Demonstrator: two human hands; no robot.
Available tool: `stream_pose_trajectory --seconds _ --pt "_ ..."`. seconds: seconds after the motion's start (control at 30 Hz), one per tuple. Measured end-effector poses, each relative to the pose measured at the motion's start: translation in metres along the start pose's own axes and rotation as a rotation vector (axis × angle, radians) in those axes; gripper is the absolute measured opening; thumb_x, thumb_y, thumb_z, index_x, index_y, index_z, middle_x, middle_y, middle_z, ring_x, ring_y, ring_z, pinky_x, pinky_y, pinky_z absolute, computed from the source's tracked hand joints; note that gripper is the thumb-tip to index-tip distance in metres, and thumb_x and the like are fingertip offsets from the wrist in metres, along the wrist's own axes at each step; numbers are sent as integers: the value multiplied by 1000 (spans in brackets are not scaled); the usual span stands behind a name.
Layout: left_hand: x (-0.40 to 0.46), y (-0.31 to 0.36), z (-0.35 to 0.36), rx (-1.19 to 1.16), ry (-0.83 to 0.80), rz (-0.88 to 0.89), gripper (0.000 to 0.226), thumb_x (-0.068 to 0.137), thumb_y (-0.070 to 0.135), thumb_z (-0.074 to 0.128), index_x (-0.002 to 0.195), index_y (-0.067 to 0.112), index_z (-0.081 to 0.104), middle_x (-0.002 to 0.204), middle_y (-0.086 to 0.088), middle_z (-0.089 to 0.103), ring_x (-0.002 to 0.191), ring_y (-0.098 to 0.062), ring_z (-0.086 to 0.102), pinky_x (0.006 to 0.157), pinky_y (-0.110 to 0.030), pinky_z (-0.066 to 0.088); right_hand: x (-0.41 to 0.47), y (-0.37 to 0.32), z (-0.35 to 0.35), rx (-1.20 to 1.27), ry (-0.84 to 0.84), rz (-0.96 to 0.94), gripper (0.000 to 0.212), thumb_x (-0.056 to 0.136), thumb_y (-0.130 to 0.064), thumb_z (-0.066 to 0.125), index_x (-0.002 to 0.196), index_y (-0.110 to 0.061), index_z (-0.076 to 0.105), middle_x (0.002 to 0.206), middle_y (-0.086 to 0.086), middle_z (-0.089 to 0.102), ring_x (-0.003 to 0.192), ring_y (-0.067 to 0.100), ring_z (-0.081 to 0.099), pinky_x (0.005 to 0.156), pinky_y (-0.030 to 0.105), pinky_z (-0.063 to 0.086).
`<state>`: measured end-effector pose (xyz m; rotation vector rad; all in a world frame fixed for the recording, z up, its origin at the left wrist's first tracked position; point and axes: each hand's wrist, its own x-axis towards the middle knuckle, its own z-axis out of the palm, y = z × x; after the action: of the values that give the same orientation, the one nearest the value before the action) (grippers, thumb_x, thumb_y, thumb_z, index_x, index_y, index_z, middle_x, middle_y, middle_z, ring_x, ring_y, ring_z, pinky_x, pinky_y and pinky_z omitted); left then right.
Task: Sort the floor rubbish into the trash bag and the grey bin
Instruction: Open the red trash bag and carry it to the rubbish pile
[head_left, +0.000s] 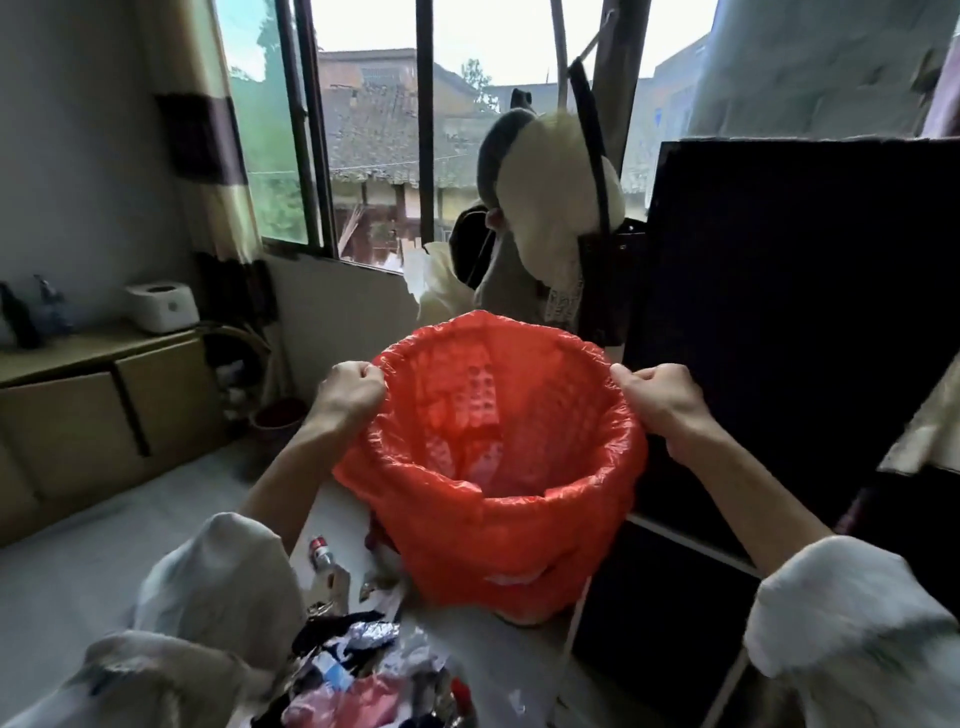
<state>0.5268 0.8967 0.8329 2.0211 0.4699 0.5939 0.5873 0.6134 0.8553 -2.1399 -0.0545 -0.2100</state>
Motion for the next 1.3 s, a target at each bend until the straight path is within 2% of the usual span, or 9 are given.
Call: stream_pose_trajectory --seconds 0.23,0.37,0.5,0.6,0.67,0.77,0.83,0.9,1.3 --pt "84 -44 -47 121 159 -87 41 91 7 35 51 12 43 57 -3 47 62 -20 44 64 -28 34 80 -48 113 0 -134 -79 54 87 -38 55 41 -16 37 47 3 40 51 21 42 62 32 36" --pt "139 -61 -73 141 232 -135 38 90 6 35 54 3 47 61 -15 52 71 -29 53 66 -35 38 120 -84 164 -21 -211 -127 50 86 -42 53 46 -13 44 49 5 42 51 20 42 53 32 31" --pt "177 -77 -90 167 267 -148 42 90 6 34 48 13 36 52 -2 38 58 -20 38 63 -30 31 146 -113 205 14 -243 -170 43 85 -42 53 54 -12 51 52 8 44 53 23 44 57 33 36" --pt "202 -90 -104 158 299 -150 42 89 6 34 48 13 35 54 -11 45 66 -36 51 62 -34 34 160 -132 237 20 -255 -182 46 87 -36 52 49 -14 39 52 5 38 51 20 37 53 31 28" --pt "225 -103 -119 153 330 -152 41 90 5 34 49 12 35 78 -35 57 92 -49 56 69 -46 44 170 -150 265 11 -264 -203 50 88 -34 51 46 -16 31 50 3 34 50 18 33 52 31 25" --pt "260 -129 -150 140 343 -167 37 90 6 33 56 1 46 102 -37 58 101 -48 55 81 -49 47 180 -179 313 -8 -264 -216 51 88 -33 51 45 -17 29 51 3 33 50 18 33 51 31 26" --pt "283 -153 -174 154 333 -163 35 91 6 34 62 -7 49 81 -31 59 87 -40 59 73 -44 45 182 -196 347 10 -267 -202 52 88 -34 52 44 -17 29 51 4 33 50 19 34 53 30 29" --pt "305 -178 -198 166 318 -150 40 91 7 34 52 7 42 58 -9 46 71 -24 48 66 -33 36 182 -212 383 17 -263 -188 52 88 -36 52 44 -17 31 52 5 35 53 20 36 59 29 32" --pt "421 -298 -341 157 251 -174 41 92 9 34 51 12 40 56 -2 42 65 -19 42 66 -30 34 170 -307 572 -4 -276 -92 40 86 -41 52 58 -14 48 61 8 47 63 23 47 63 29 40"
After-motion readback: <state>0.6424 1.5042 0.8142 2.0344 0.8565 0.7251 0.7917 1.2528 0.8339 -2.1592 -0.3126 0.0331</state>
